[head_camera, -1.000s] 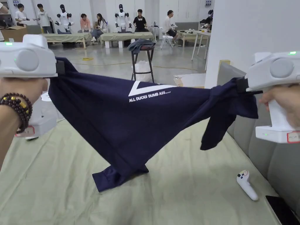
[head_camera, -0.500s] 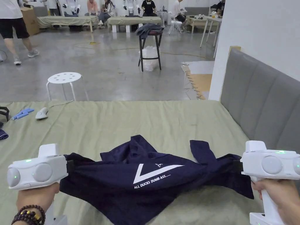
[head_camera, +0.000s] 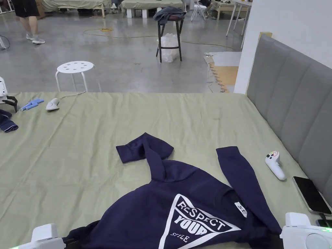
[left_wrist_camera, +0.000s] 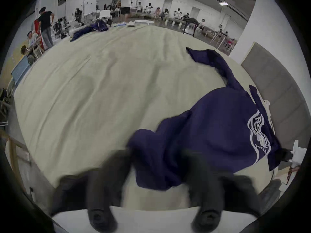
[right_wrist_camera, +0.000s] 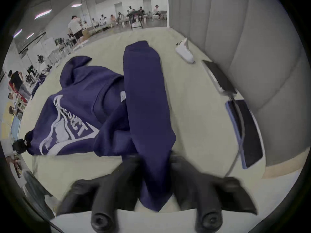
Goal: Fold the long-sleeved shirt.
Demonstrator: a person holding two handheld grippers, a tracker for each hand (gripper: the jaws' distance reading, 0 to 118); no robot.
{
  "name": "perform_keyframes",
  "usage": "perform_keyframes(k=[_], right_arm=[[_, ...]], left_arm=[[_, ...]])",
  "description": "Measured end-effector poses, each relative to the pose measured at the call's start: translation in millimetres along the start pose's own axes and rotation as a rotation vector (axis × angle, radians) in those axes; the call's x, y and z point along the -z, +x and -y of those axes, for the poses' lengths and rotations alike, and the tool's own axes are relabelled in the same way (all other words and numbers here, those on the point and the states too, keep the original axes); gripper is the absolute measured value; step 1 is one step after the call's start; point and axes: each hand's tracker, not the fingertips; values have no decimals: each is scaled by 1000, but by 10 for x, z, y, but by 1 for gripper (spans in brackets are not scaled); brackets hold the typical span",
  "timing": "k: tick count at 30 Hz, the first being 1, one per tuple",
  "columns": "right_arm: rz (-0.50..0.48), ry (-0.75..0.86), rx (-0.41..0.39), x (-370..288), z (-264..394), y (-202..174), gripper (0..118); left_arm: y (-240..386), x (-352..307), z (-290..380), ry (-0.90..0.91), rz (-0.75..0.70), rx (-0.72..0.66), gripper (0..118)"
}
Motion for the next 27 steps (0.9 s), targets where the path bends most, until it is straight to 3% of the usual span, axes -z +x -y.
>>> perform_keyframes(k=[1, 2, 4, 7, 8, 9, 10, 11, 12, 13, 14, 16, 17, 18, 19, 20, 23, 27], right_arm=[[15, 22, 9, -135, -29, -27, 112], [13, 58, -3, -239, -79, -43, 118], [-47, 188, -31, -476, -179, -74, 118], [-58, 241, -190, -652, -362, -231, 115], [-67, 239, -242, -779, -393, -316, 115], [-69, 225, -273, -891, -407, -407, 114], [-65, 194, -278, -924, -438, -491, 111], [-61, 175, -262, -936, -449, -561, 104], [-80, 158, -260, -947, -457, -622, 82], [-112, 151, -275, -878, -492, -648, 48], [-108, 151, -286, -859, -485, -710, 2], [-94, 152, -287, -799, -425, -826, 0], [-107, 128, -296, -762, -426, -837, 0], [-131, 113, -292, -742, -415, -852, 0], [-149, 115, -280, -723, -395, -871, 0], [-156, 118, -278, -710, -378, -886, 0], [-147, 94, -300, -657, -453, -965, 0], [-109, 87, -330, -575, -462, -1047, 0]], left_arm=[[-12, -59, -41, 8, -29, 14, 110], [-28, -158, -80, 35, -32, 19, 111], [-66, -403, -182, 147, 13, 23, 111], [-56, -748, -371, 205, 21, 6, 103], [-67, -831, -434, 223, 21, 0, 95], [-70, -884, -472, 244, 18, -3, 71], [-63, -925, -494, 254, 19, 3, 39], [-42, -937, -503, 252, 7, 10, 12], [-30, -929, -498, 249, -13, 14, 8], [-18, -906, -488, 240, -16, 18, 6], [-13, -881, -462, 227, -9, 21, 6], [-15, -770, -379, 175, 16, -4, 7], [-19, -705, -332, 157, 29, -17, 19], [-25, -648, -300, 141, 39, -28, 61], [-70, -546, -270, 108, 38, -36, 94], [-83, -458, -246, 72, 4, -42, 111], [-225, -246, -177, 69, -82, -56, 89], [-353, 176, -172, -74, -119, -66, 93]])
